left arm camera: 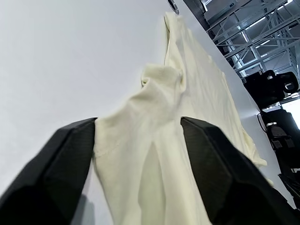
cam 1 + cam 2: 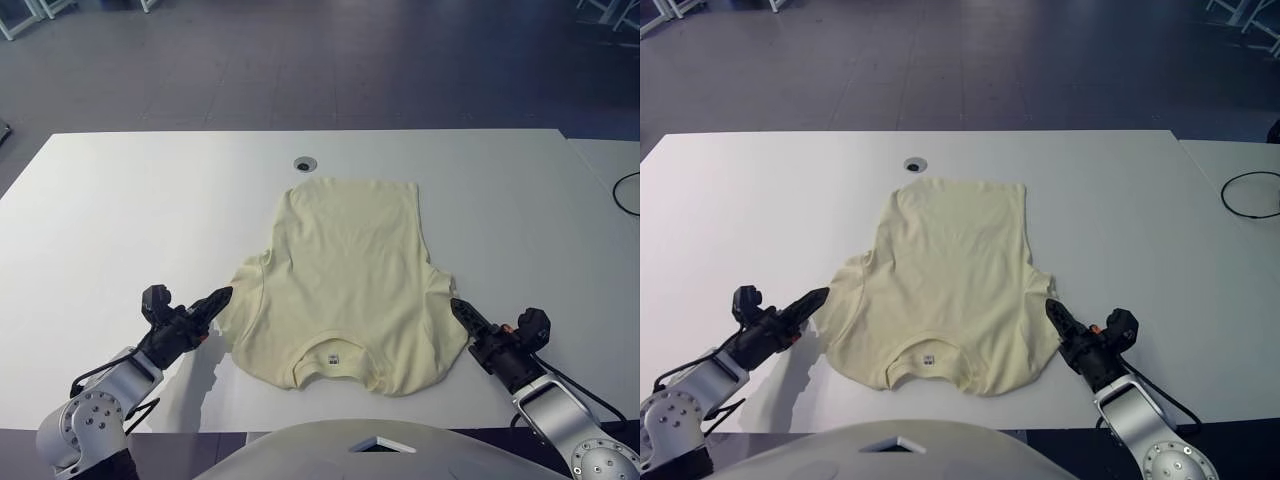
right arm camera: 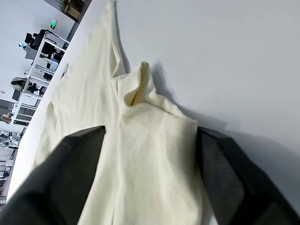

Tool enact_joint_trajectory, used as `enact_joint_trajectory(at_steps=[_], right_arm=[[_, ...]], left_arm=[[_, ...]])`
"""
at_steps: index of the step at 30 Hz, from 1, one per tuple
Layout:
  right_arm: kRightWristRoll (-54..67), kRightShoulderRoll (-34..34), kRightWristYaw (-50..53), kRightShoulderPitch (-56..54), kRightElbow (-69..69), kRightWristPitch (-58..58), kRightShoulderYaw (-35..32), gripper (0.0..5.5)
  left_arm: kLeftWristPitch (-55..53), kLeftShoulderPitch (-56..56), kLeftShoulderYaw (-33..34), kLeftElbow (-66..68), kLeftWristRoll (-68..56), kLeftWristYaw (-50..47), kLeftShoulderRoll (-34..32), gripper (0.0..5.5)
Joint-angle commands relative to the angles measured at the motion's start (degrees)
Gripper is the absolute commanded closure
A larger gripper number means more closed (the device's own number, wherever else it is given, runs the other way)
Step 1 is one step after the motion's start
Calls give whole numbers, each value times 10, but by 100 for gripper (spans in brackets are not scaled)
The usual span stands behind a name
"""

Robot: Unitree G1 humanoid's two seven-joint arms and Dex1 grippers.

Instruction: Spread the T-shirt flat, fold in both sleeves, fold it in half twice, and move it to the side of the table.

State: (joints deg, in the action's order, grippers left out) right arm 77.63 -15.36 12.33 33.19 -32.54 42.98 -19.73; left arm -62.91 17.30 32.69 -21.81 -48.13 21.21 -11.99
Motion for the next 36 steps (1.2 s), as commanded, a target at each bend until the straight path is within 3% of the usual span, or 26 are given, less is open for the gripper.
enact_joint_trajectory(at_steps=[1,15,18,26,36], right_arm=[[-4,-10,8,-5,9,2,2,290],[7,-7,46,-37,-21,-14,12,520],[15,-4,63,-41,-40,-22,18,548],[36,-6,121,-67,-96,-36,55,548],[40,-25,175,-117,-112,-28,138,548]], left_arm=[[-7,21,-12,26,8,-29,5,306],[-29,-10,-10,-16,-81,-106,7,550],[-38,-25,-6,-42,-117,-136,6,550],[-48,-66,-25,-111,-238,-243,-10,550],[-38,-71,-153,-170,-340,-378,-54,550]])
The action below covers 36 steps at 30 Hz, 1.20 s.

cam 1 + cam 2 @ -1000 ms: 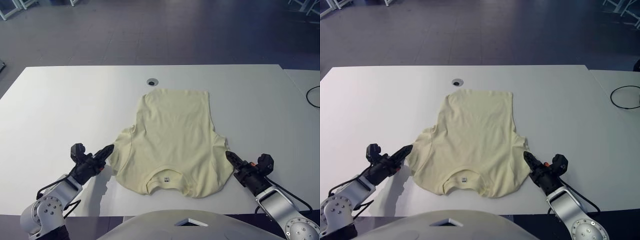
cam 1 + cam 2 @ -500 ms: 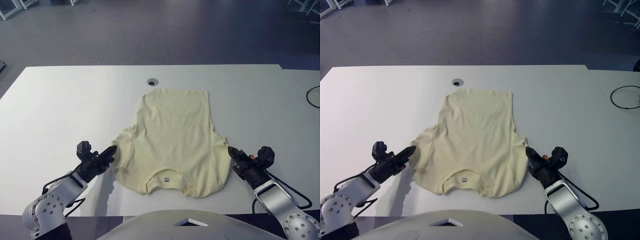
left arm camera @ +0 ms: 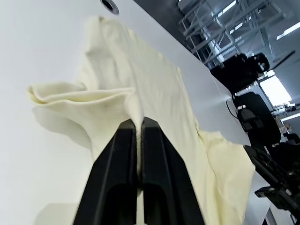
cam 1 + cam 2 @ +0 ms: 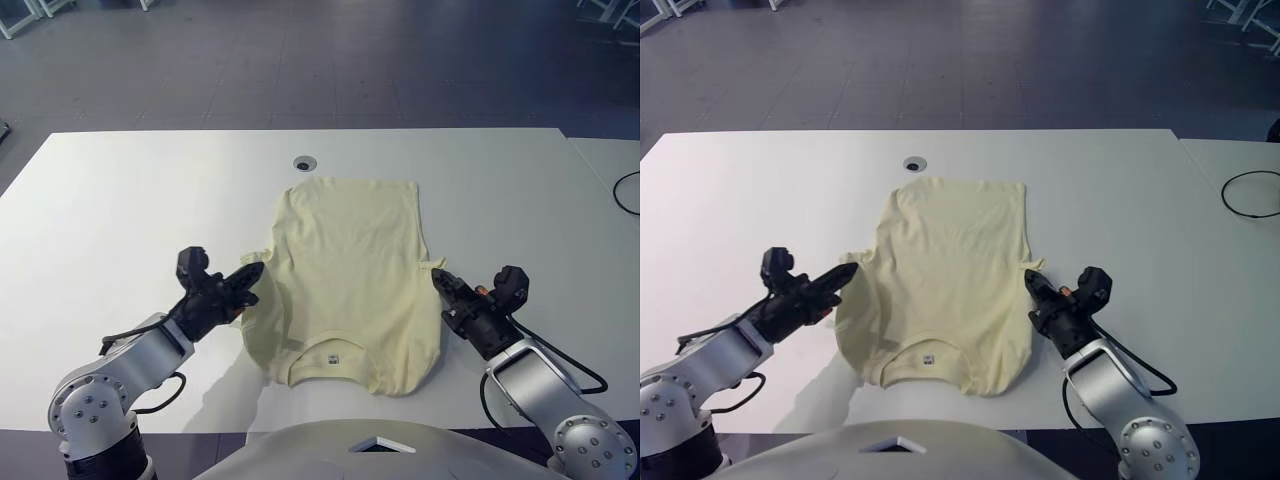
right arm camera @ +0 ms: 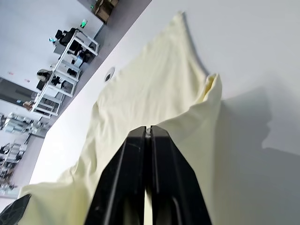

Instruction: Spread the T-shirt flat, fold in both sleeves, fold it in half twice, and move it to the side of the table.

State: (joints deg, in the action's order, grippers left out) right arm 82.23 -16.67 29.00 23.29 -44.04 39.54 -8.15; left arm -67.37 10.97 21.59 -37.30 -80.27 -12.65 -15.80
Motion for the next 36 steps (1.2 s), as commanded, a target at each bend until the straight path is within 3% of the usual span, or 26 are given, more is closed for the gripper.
enact_joint_trajectory(at_steps=[1,13,24,30,36], right_arm=[[-9,-14,9,-23,5,7,29,548],[-16,-23,32,-80,32,35,116,548],[-32,-16,41,-111,59,42,141,548],[-38,-17,46,-121,64,49,147,457],[-33,-17,44,-121,61,50,143,366]], left_arm=[[11,-10,-55,-16,-23,-51,-19,550],[68,-39,-186,0,-88,-205,-46,550],[111,-78,-273,45,-125,-297,-53,550],[130,-99,-308,69,-155,-341,-57,550],[194,-137,-319,49,-235,-397,-51,448]])
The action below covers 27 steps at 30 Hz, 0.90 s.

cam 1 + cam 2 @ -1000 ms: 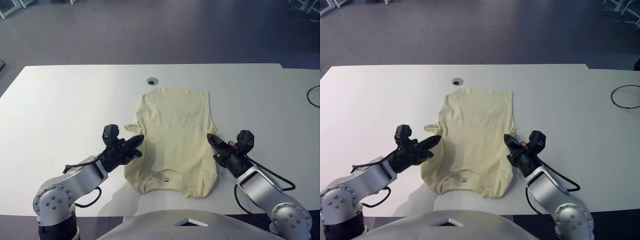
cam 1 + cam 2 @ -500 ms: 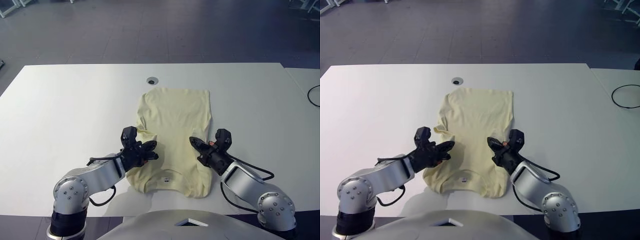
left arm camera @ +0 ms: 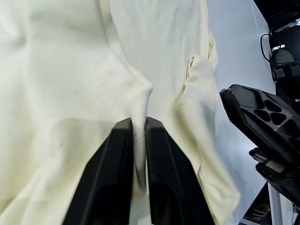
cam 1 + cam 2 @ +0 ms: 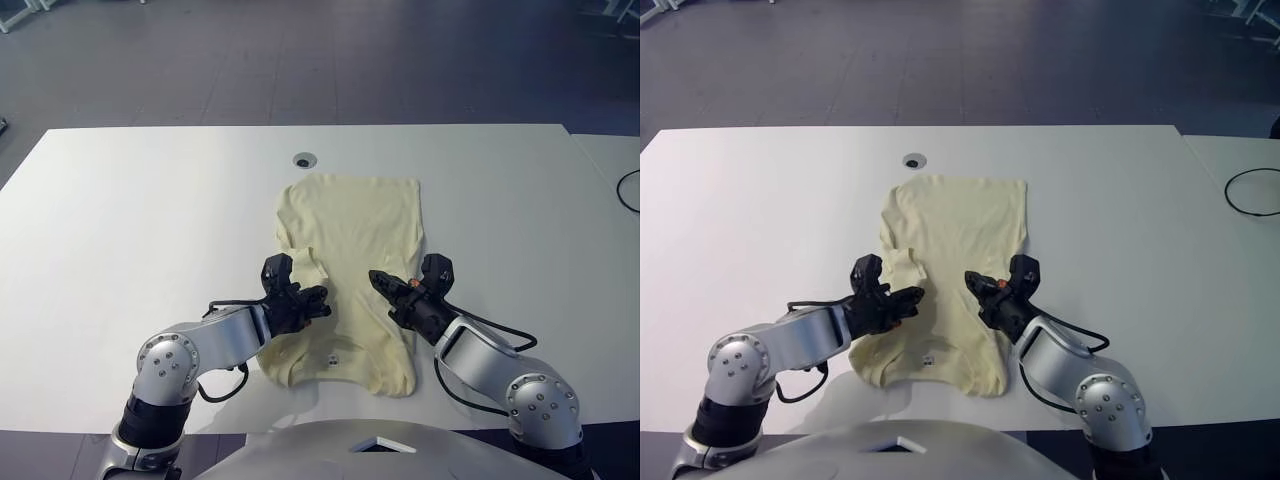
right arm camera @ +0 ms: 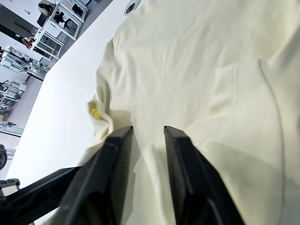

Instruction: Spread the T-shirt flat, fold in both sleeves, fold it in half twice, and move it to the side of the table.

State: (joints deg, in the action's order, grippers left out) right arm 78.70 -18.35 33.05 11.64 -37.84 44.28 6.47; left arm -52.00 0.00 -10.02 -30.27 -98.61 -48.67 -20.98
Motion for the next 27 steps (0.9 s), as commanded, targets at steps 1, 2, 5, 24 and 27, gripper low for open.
enact_joint_trajectory(at_steps=[1,2,5,24,27], right_arm=[[6,1,4,-3,-2,1,-4,343],[9,2,4,-1,-4,-1,-5,330],[38,-12,-7,-13,-12,-15,-41,286],[-700,-584,-752,209,170,-586,-59,10],[-754,-587,-769,233,195,-676,-44,10]], left_arm=[[57,-36,-3,-29,-71,-48,1,424],[73,-43,-3,-35,-91,-58,-2,410],[119,-69,19,-59,-136,-56,-11,364],[611,230,-13,100,813,829,-562,30],[698,257,-26,108,887,850,-564,11]])
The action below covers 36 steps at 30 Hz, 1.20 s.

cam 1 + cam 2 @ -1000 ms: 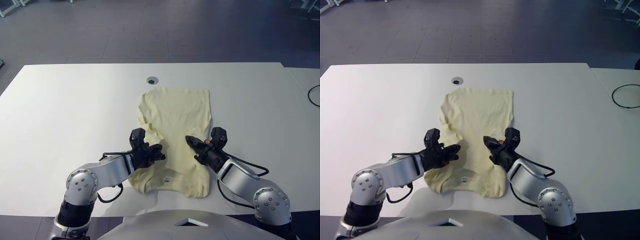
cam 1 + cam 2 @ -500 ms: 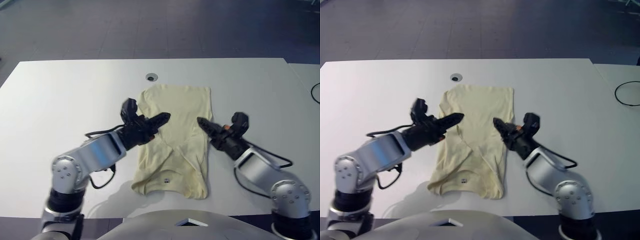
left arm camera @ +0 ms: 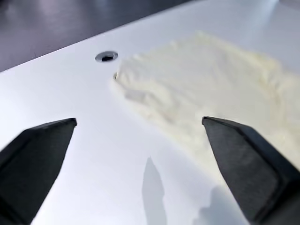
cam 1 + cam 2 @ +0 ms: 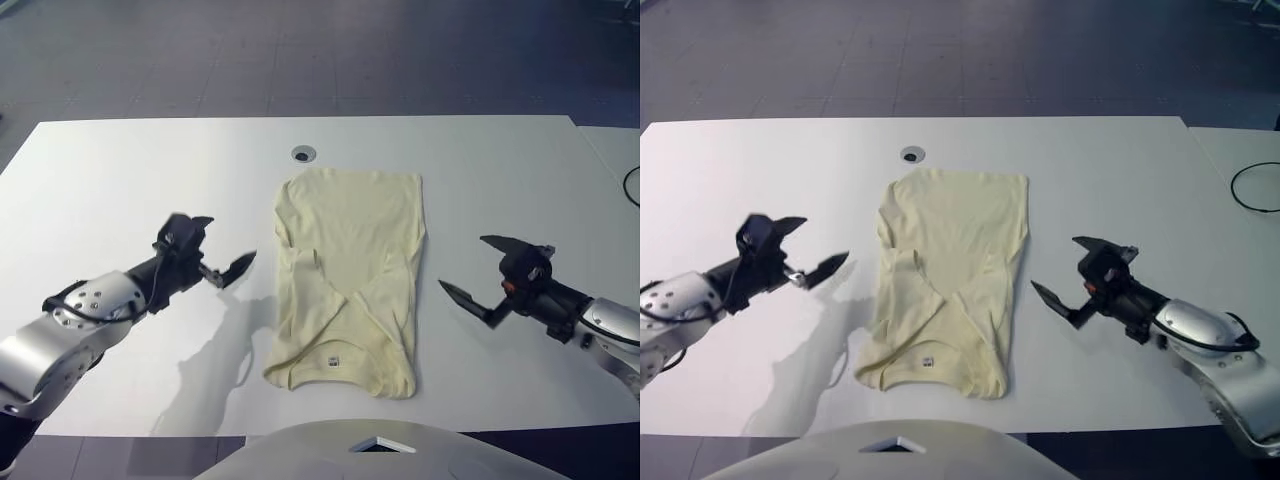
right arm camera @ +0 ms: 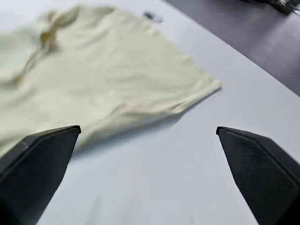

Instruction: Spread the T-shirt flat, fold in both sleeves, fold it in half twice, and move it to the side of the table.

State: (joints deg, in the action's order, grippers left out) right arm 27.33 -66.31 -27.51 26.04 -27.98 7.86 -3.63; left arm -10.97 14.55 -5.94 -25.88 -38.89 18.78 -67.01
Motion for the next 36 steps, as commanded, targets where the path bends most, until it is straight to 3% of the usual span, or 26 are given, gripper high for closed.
enact_joint_trajectory(at_steps=[1,8,14,28,32,36], right_arm=[[-263,-109,-164,95,107,-341,61,10],[-320,-77,-178,110,109,-433,67,10],[-392,-12,-167,37,109,-436,101,10],[-472,104,-162,-58,109,-403,195,10],[-490,115,-151,-66,118,-397,196,10],[-499,123,-144,-75,132,-398,204,75]], left_arm=[[320,125,-68,68,319,175,-105,11],[443,179,-63,95,424,174,-59,11],[492,131,-74,139,575,126,35,11],[558,35,-118,224,718,97,108,11],[563,28,-126,234,726,95,109,75],[562,26,-130,229,711,101,111,157]])
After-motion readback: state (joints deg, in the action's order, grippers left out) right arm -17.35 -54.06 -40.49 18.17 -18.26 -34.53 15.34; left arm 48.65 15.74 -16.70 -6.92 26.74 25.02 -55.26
